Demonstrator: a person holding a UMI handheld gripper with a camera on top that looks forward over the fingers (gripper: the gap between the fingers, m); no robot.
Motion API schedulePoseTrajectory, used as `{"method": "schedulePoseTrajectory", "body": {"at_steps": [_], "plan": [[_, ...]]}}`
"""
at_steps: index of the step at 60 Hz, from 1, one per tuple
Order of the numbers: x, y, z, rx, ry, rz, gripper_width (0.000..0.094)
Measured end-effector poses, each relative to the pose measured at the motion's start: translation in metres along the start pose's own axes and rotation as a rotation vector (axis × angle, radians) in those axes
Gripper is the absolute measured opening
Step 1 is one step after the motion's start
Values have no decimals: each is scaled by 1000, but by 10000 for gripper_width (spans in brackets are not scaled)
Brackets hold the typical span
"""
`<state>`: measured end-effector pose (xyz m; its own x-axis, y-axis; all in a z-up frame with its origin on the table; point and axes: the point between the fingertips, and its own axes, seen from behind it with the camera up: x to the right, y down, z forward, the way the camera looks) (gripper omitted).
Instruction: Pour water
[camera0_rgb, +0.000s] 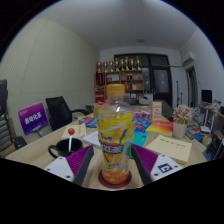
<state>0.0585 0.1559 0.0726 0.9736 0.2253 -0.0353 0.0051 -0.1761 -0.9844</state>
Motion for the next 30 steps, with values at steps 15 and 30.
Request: {"method": "schedulePoseTrajectory", "body": {"at_steps": [15, 30], "plan": [[8, -23, -108, 31, 26, -25, 841], [5, -22, -248, 46, 27, -12, 840]]}}
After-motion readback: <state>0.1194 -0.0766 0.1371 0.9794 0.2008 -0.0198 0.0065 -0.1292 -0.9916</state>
